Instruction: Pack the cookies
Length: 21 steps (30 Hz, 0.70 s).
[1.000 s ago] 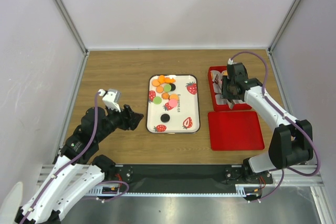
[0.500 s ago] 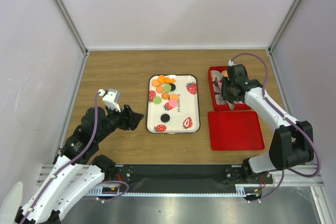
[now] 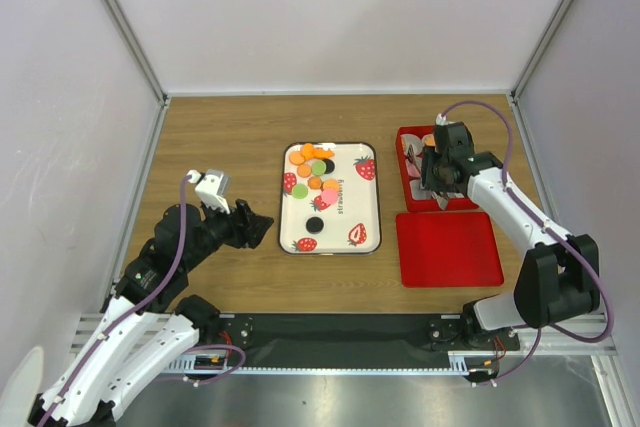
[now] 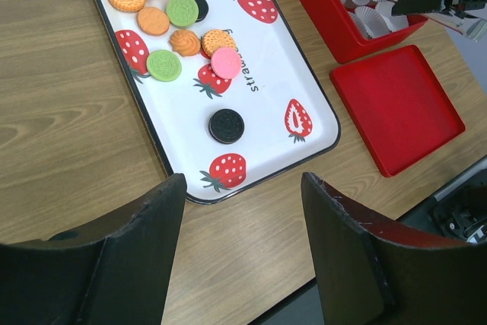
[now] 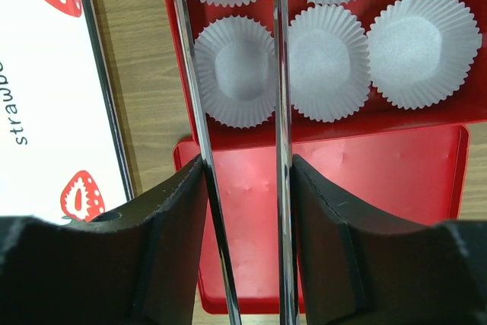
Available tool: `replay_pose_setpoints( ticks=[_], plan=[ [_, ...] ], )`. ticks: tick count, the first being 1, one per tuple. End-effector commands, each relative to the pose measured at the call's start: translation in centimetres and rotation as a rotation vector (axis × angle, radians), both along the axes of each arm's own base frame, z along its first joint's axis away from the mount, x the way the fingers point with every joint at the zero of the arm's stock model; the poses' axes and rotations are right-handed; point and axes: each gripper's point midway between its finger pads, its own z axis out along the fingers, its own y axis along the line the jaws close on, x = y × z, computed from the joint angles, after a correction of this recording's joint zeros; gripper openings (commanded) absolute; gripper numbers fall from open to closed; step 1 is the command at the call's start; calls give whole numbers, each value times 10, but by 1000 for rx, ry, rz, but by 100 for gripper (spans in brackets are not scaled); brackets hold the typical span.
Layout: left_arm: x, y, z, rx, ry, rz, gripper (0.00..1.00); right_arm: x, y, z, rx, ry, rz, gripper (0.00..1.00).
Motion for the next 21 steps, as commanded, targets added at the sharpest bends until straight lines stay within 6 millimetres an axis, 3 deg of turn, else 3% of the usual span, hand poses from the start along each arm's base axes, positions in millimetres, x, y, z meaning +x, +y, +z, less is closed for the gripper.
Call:
replay_pose_setpoints(
  ticks=[1,6,10,13,14,16,17,21],
  plan=[
    [1,-2,11,-25,-23,0,68,5,-2,22,4,-65,-14,50],
    [0,-2,11,-26,-26,-1,68,0,-1,51,23,-128,-12,49],
    [1,-2,11,-26,-26,1,68,-10,12,72,9,-163,20,49],
    [1,-1,12,-25,-30,3,68,-21,40,80,23,-187,91,49],
    [1,-1,12,-28,-30,4,68,-31,64,81,34,-189,149,49],
    [1,-1,12,-27,-31,7,68,-41,85,74,15,-182,193,50],
    [1,-1,11,-26,-29,5,68,-55,110,70,21,-174,253,50],
    [1,-1,11,-27,-27,6,68,-77,155,49,-14,-144,350,51]
  ],
)
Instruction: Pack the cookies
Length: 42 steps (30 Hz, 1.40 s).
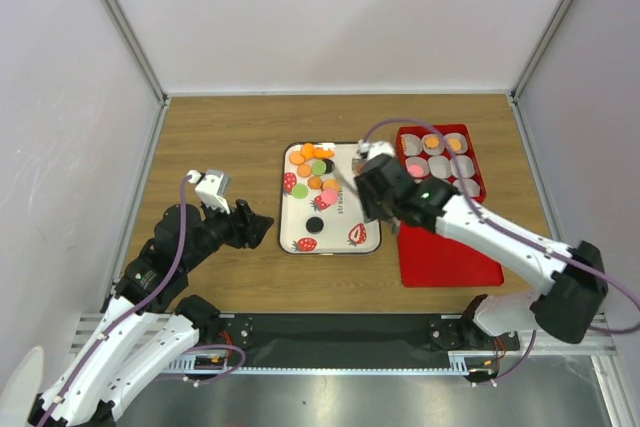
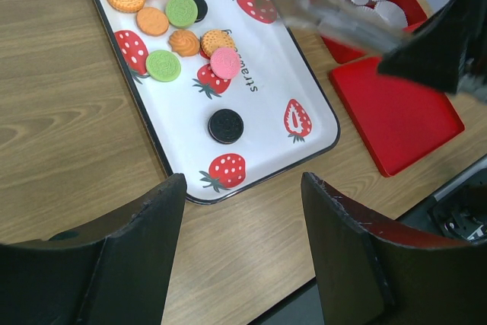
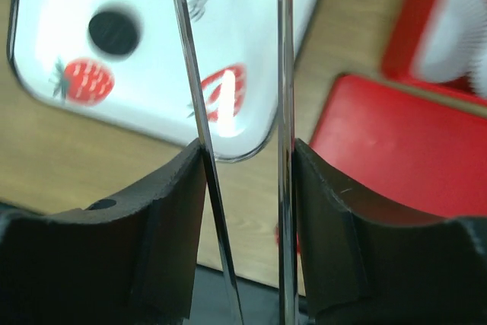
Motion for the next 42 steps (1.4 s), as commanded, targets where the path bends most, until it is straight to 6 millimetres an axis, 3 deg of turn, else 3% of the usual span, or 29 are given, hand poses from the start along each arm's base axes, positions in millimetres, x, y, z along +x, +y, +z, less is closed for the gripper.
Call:
replay_pose_setpoints(
  ticks=[1,5,12,34,42],
  plan=[
    [1,-2,11,-28,-27,3,68,-6,29,-5,-19,-17,2,51],
    [0,0,13,-32,-35,8,68,-10,53,-30,-80,19,35,52],
    [0,-1,12,-30,-33,8,68,-11,68,-46,-135,27,50,53],
    [1,0,11,-28,-32,10,68,-14,76,-69,-290,22,30,53],
    [0,0,12,-30,-34,9,68,-13,75,-52,-267,-2,25,34]
  ],
)
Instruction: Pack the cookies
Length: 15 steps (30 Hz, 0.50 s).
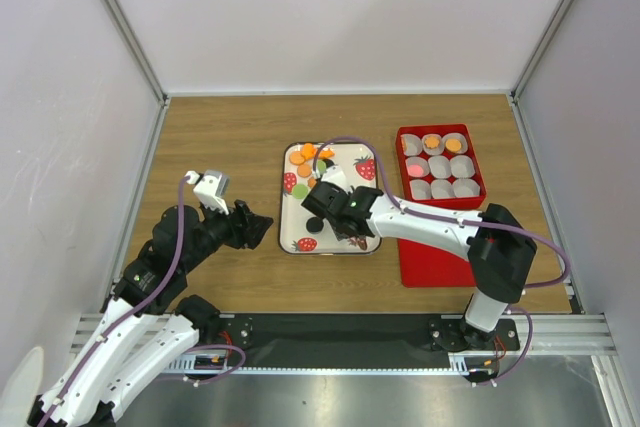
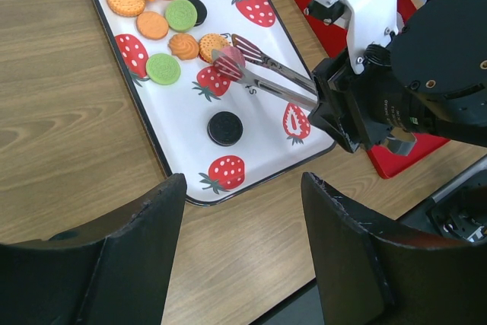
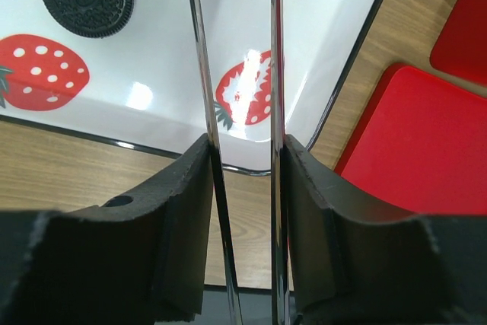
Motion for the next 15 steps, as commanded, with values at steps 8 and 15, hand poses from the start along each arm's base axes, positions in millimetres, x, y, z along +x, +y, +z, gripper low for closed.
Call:
replay_pose_setpoints(
  ticks=[8,15],
  plan=[
    [1,-1,10,-26,-26,8,68,12,-10,75,110,-140,-43,30],
    [0,-1,11,-29,-29,7,68,22,-47,100,169,-166,-99,30]
  ],
)
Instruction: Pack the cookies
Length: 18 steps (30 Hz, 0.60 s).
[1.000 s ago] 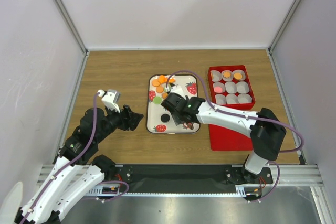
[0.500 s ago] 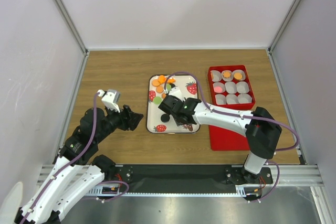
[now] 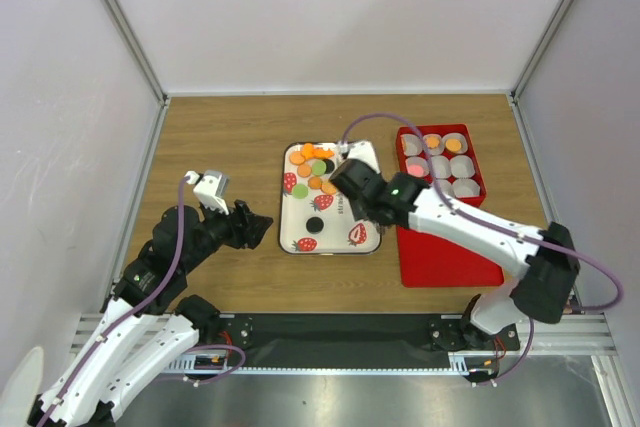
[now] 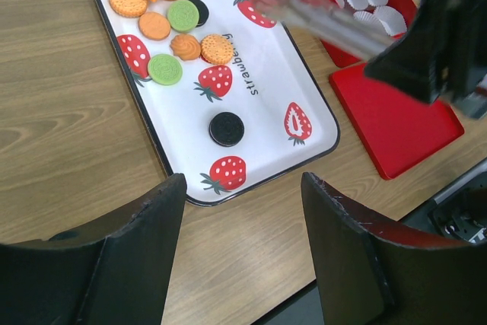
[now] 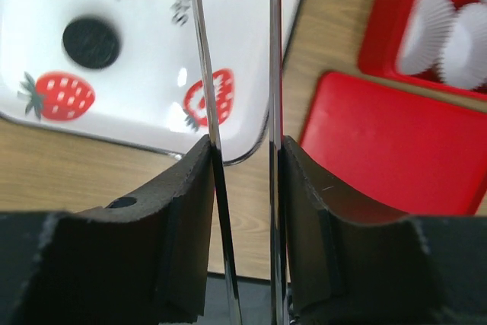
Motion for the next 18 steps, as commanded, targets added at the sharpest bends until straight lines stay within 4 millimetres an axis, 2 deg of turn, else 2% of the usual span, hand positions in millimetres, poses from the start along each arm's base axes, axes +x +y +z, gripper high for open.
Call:
replay_pose_setpoints(
  ticks=[1,3,5,6,7,11,14,18],
  plan=[
    [0,-2,10,-30,-25,2,68,20,-33,31,46,-66,-83,30],
    [0,-2,11,-32,-28,1,68,26,-55,38,63,-74,-133,30],
    [0,-3,10,-32,-24,-3,68,41,-88,49,105,-100,-211,31],
    [0,-3,10,-32,-23,-5,68,43,-101,46,106,-93,-235,31],
    [0,-4,9,-29,-21,-8,68,53,-124,45,115,-88,-295,32],
    [-1,-5,8,-28,-16,-16,68,63,-169,35,123,-72,-404,32],
    [-1,-6,7,-26,-12,-21,68,68,-189,18,136,-39,-454,33],
    [-1,-7,7,-25,-12,-24,68,71,-197,-1,146,-4,-476,33]
  ],
)
